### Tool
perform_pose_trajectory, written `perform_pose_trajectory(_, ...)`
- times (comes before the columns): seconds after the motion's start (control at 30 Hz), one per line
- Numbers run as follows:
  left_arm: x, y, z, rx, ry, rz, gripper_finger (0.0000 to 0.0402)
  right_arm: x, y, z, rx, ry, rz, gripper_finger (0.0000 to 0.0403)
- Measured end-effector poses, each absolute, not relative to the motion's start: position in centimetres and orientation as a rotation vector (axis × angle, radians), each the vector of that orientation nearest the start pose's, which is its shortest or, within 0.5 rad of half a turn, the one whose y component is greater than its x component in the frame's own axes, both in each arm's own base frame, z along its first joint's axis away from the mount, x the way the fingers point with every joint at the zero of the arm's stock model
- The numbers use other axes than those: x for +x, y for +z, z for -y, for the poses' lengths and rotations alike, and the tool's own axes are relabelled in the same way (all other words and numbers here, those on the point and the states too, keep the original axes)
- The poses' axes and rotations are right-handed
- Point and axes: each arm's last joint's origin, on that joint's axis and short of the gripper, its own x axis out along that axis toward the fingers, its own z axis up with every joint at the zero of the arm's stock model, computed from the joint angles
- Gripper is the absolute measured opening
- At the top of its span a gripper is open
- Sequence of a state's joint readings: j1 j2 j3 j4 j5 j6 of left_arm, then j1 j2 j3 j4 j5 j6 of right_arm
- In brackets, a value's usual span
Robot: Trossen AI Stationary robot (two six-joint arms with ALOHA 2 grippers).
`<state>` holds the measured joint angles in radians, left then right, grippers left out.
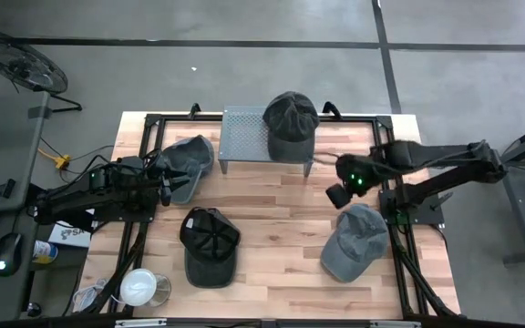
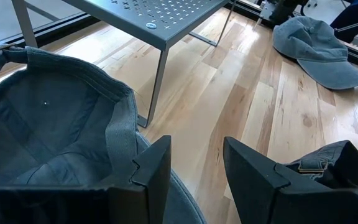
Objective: Pick & Place hat
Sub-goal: Put the right gray cap on the shelf
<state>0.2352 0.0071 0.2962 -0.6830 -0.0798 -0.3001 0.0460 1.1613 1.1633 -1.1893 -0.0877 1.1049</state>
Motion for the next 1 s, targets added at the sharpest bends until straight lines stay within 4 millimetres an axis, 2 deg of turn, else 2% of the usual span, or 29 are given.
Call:
perform_pose_trajectory(0.43, 6.1, 19.6, -1.7, -0.325, 0.368, -0.345, 0.0145, 15.1, 27.0, -4.6, 1.126, -0.867, -1.317, 0.0225)
perform_pose_trajectory(0.57, 6.1, 19.6, -1.7, -0.325, 0.368, -0.345, 0.0145, 14.3, 26.1, -5.3, 1.131, -0.855, -1.4, 0.0227)
perform_pose_trajectory(0.8, 6.1, 19.6, -1.7, -0.325, 0.368, -0.345, 0.0145, 13.5, 24.7, -5.7, 0.998, -0.778, -1.532, 0.0229)
perform_pose_trajectory(1.0, 6.1, 19.6, -1.7, -0.325, 0.368, -0.345, 0.0145, 13.2, 23.6, -5.6, 0.918, -0.757, -1.552, 0.023)
